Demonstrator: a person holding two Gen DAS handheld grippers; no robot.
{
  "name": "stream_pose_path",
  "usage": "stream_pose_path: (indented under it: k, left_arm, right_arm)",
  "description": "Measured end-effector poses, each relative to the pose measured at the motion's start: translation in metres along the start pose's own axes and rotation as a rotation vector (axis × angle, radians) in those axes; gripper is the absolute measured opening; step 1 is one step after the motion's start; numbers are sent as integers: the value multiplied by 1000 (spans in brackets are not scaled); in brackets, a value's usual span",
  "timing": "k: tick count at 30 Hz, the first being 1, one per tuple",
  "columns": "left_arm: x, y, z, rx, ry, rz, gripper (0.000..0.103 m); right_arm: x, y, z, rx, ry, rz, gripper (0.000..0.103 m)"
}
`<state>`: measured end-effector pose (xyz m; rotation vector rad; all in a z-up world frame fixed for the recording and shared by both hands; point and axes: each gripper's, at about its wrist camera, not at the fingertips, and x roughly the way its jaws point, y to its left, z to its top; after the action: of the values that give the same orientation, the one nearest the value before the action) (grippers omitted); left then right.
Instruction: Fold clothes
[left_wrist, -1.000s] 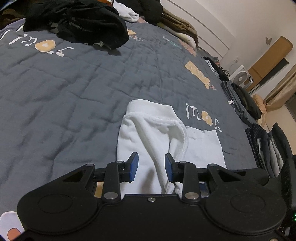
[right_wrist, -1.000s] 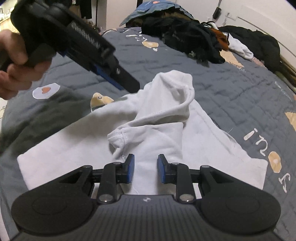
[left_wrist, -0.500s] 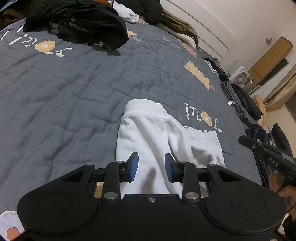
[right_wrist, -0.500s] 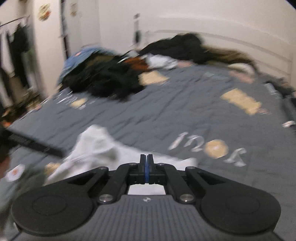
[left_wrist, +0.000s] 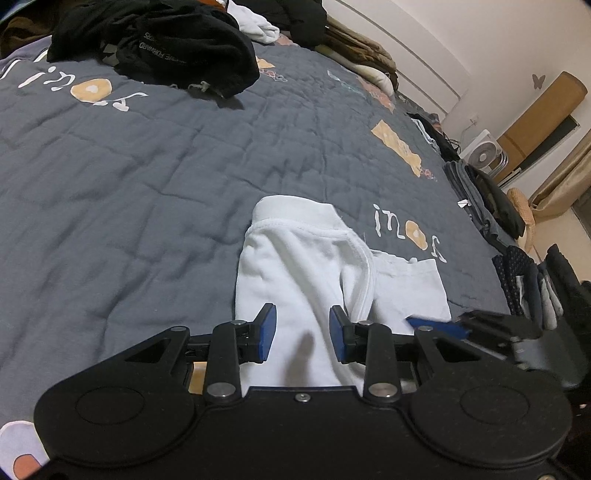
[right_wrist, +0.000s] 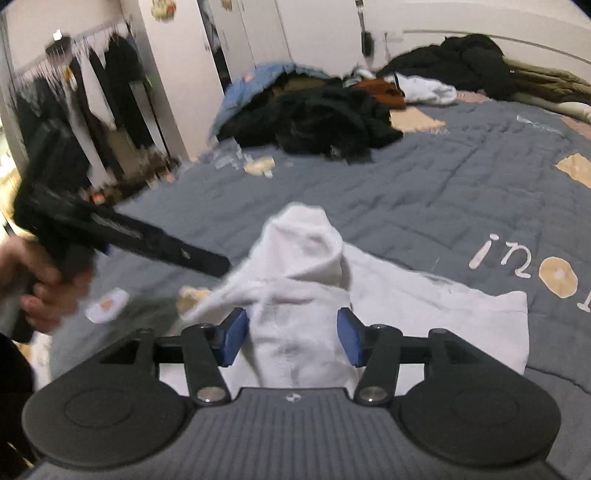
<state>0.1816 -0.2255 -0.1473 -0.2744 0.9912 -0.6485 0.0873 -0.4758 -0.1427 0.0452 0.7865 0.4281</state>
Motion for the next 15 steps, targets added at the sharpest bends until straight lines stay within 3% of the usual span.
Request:
stream_pose_path:
  k: [1,3,7,10,13,15]
  left_arm:
    - [0,0,0,0,0,0,32]
    - [0,0,0,0,0,0,32]
    - [1,0,-1,6,5,2,32]
    - [5,-4,-4,20,16,4,32]
    - [7,-11,-8,44,28,1,32]
    - [8,-14,-10,59,32,-2,32]
  right_arm:
    - [6,2,0,-12,22,-5,48]
    - [12,0,0,0,46,-33,14]
    - [-20,-10,0,84,-102,-95,10]
    - [-52,-21,0,149,-238,-211,10]
    - [-61,-37,-1,167,-282,-370,10]
    - [-41,-55,-9,169,-164,-405,13]
